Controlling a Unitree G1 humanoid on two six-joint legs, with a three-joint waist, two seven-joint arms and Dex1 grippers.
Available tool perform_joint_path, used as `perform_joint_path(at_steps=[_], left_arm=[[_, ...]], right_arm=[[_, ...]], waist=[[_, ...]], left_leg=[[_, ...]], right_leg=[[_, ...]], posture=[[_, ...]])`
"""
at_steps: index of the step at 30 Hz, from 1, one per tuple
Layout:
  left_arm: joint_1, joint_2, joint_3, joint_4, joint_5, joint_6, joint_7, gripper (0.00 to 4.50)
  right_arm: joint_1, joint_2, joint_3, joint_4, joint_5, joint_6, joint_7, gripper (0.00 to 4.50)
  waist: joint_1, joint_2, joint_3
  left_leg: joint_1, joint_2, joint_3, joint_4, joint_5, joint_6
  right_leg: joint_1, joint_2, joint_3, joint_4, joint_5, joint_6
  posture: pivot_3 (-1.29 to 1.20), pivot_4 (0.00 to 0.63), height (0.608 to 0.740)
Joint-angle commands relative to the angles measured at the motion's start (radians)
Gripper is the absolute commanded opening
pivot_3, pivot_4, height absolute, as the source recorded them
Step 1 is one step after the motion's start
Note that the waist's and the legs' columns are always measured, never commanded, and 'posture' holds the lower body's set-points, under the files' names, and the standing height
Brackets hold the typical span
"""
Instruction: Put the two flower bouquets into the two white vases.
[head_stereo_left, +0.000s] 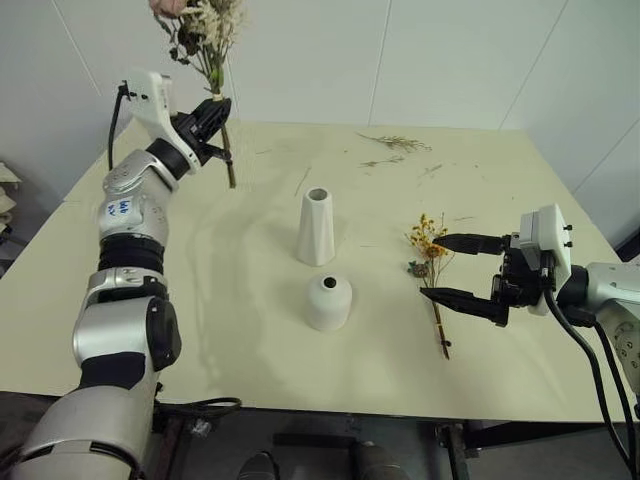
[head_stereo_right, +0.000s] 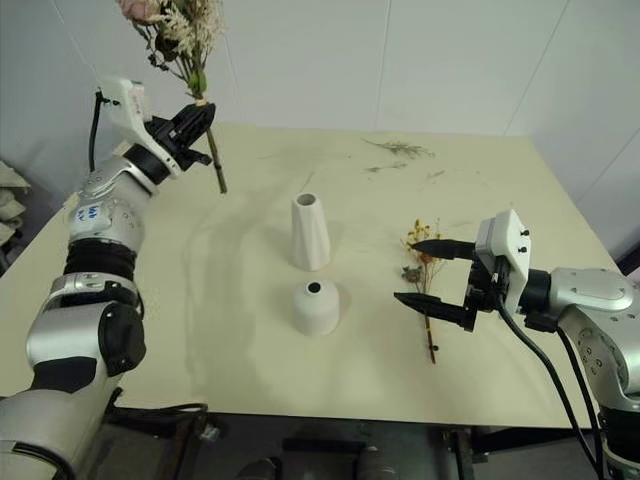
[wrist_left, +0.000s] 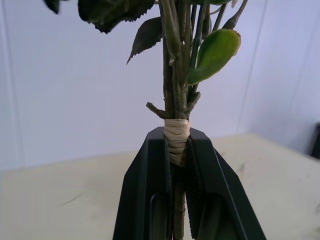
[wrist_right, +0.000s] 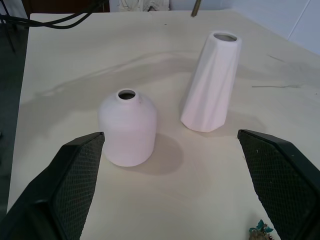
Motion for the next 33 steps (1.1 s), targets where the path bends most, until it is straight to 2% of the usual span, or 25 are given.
perform_joint_path(at_steps=[1, 7, 15, 33], left_arm=[[-0.084, -0.023, 0.039, 0.032, -0.045, -0.068, -0.075, 0.1], [-0.149, -0.083, 0.074, 0.098, -0.094, -0.079, -0.219, 0.1], [-0.186, -0.139, 0.101, 0.145, -0.136, 0.01, -0.364, 0.1], [-0.159, -0.174, 0.059, 0.19, -0.077, 0.006, -0.4, 0.1]], right_arm=[[0.013, -0.015, -0.053, -0.05, 0.027, -0.002, -0.019, 4.5], [0.046, -0.013, -0.076, -0.082, 0.035, 0.002, -0.047, 4.5], [0.092, -0.01, -0.101, -0.129, 0.051, 0.011, -0.093, 4.5], [0.178, -0.017, -0.159, -0.202, 0.093, 0.028, -0.164, 4.5]], waist=[[0.0, 0.0, 0.0], [-0.001, 0.0, 0.0], [-0.003, 0.0, 0.0], [-0.01, 0.0, 0.0]], left_leg=[[0.0, 0.0, 0.0, 0.0, 0.0, 0.0], [0.0, 0.0, 0.0, 0.0, 0.0, 0.0], [0.0, 0.0, 0.0, 0.0, 0.0, 0.0], [0.0, 0.0, 0.0, 0.001, 0.0, 0.0]], right_leg=[[0.0, 0.0, 0.0, 0.0, 0.0, 0.0], [0.0, 0.0, 0.0, 0.0, 0.0, 0.0], [0.0, 0.0, 0.0, 0.001, 0.0, 0.0], [0.0, 0.001, 0.0, 0.001, 0.0, 0.0]], posture=[[0.0, 0.15, 0.74], [0.0, 0.15, 0.74], [0.0, 0.15, 0.74], [0.0, 0.15, 0.74]])
